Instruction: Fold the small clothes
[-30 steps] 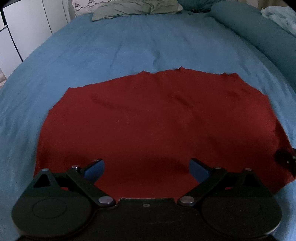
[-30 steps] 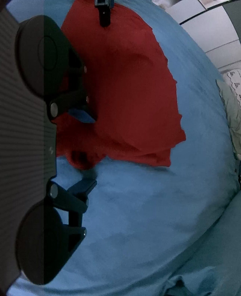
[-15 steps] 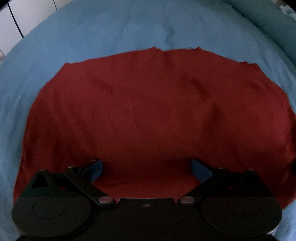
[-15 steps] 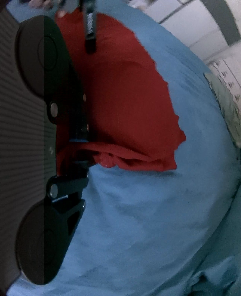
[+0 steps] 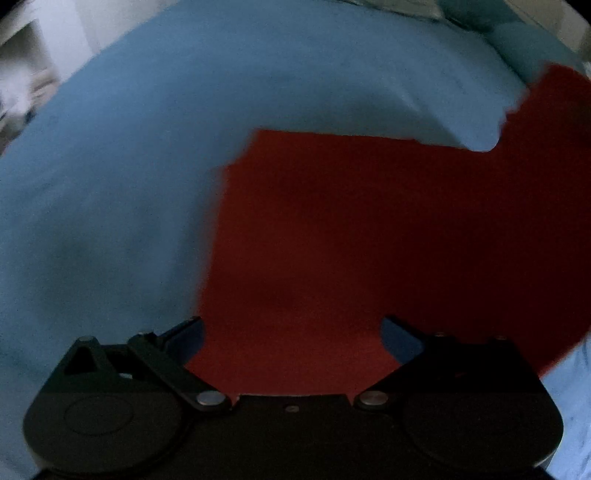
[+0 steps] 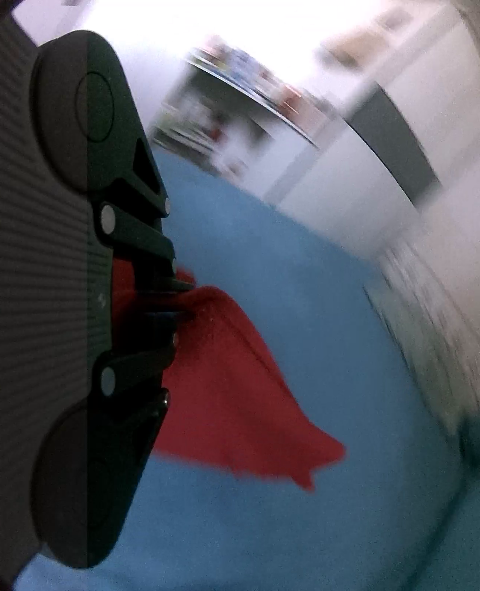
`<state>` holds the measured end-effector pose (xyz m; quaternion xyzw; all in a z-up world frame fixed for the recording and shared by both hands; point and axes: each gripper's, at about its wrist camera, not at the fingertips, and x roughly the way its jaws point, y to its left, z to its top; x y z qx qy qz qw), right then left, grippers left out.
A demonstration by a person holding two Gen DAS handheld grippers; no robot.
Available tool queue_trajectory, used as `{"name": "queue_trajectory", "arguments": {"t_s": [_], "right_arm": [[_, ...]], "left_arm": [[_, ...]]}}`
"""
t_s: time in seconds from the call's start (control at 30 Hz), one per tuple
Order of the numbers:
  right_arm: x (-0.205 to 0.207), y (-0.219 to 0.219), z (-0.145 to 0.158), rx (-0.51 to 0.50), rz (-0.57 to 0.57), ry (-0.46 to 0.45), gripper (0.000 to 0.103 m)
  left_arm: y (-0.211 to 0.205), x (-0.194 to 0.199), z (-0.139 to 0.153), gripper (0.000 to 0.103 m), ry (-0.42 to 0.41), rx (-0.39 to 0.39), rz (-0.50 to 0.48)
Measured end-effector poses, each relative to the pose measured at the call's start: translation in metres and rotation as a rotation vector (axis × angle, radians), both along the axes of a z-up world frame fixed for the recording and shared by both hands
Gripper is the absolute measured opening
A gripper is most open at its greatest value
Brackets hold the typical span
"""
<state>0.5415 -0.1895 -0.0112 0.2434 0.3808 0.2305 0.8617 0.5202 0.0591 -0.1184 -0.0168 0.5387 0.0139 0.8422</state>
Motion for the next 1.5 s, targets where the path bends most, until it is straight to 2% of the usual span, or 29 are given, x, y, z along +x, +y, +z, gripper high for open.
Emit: {"name": "queue_trajectory", "arguments": {"t_s": [0.1, 0.17, 0.23, 0.3, 0.37, 0.43, 0.47, 0.5, 0.53, 0.63, 0.73, 0.83, 0.97, 1.1, 1.23, 1.4, 1.5], "right_arm": [[0.015, 0.084, -0.030, -0.034, 0.220, 0.053, 0.023], [0.019, 0.136, -0.064, -0.098, 0.337, 0.091, 0.023], [0.015, 0.177, -0.101, -0.214, 0.412, 0.127, 0.023], [0.011, 0.192, -0.120, -0.270, 0.414, 0.142, 0.023], [0.009, 0.192, -0.121, -0.242, 0.397, 0.137, 0.030], [0.010, 0.188, -0.112, -0.210, 0.397, 0.130, 0.054], [0.012, 0.184, -0.104, -0.194, 0.395, 0.110, 0.072], [0.010, 0.181, -0.093, -0.184, 0.385, 0.070, 0.081], [0.005, 0.173, -0.081, -0.183, 0.370, 0.026, 0.083], [-0.004, 0.140, -0.045, -0.227, 0.266, -0.080, 0.085], [-0.029, 0.107, -0.029, -0.354, 0.121, -0.141, 0.093], [-0.064, 0.084, -0.039, -0.489, 0.048, -0.161, 0.093], [-0.110, 0.074, -0.076, -0.623, 0.009, -0.118, 0.093], [-0.133, 0.074, -0.111, -0.624, -0.067, -0.050, 0.093], [-0.132, 0.076, -0.136, -0.674, -0.119, -0.029, 0.091], [-0.119, 0.067, -0.131, -0.624, -0.212, -0.053, 0.091], [-0.113, 0.069, -0.127, -0.686, -0.210, -0.058, 0.091]], "left_arm": [[0.044, -0.029, -0.007, 0.103, 0.007, 0.019, 0.040], [0.066, -0.048, -0.019, 0.102, 0.016, 0.024, 0.047], [0.077, -0.063, -0.031, 0.102, 0.031, 0.025, 0.044], [0.085, -0.076, -0.040, 0.102, 0.034, 0.011, 0.039], [0.090, -0.084, -0.042, 0.102, 0.020, -0.021, 0.037], [0.093, -0.087, -0.039, 0.102, -0.005, -0.053, 0.031], [0.094, -0.088, -0.036, 0.102, -0.016, -0.068, 0.029], [0.095, -0.090, -0.033, 0.102, -0.026, -0.085, 0.026], [0.095, -0.092, -0.031, 0.102, -0.033, -0.100, 0.023], [0.093, -0.087, -0.019, 0.102, -0.061, -0.139, 0.019], [0.088, -0.081, -0.013, 0.102, -0.083, -0.157, 0.009], [0.080, -0.072, -0.012, 0.102, -0.099, -0.148, 0.019], [0.072, -0.064, -0.021, 0.102, -0.113, -0.130, 0.040], [0.074, -0.051, -0.025, 0.102, -0.121, -0.123, 0.042], [0.076, -0.054, -0.025, 0.102, -0.123, -0.102, 0.034], [0.077, -0.052, -0.023, 0.102, -0.131, -0.092, 0.037], [0.077, -0.052, -0.026, 0.102, -0.131, -0.044, 0.042]]}}
